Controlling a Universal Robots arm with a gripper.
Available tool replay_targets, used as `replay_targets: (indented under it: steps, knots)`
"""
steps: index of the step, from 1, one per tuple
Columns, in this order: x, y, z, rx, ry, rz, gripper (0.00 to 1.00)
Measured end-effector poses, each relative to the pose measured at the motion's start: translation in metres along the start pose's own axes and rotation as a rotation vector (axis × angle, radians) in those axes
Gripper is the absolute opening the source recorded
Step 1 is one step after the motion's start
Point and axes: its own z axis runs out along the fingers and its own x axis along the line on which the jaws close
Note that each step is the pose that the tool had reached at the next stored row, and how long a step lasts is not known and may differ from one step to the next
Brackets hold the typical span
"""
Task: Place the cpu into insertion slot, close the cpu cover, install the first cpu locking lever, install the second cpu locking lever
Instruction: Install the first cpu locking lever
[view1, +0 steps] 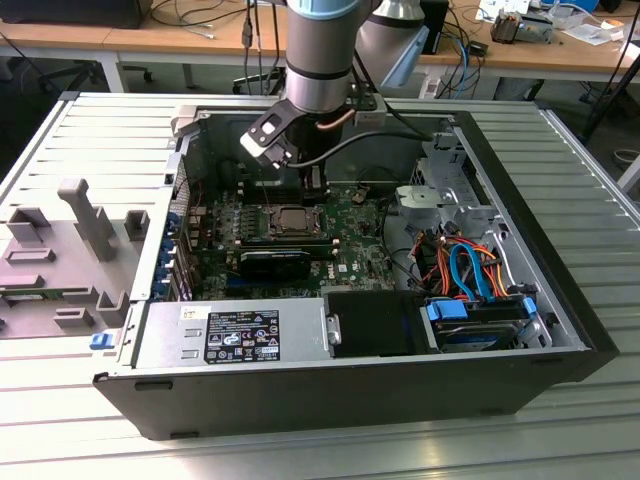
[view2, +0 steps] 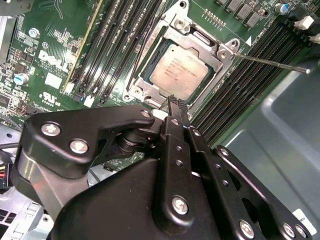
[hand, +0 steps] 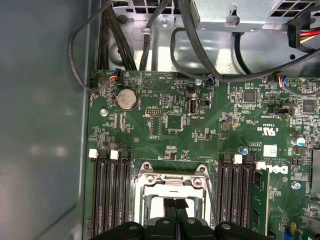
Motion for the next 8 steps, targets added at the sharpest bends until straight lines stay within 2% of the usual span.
replay_targets:
  steps: [8]
  knots:
    - [0.0, -0.0026, 0.0039, 0.0, 0.0, 0.0, 0.11]
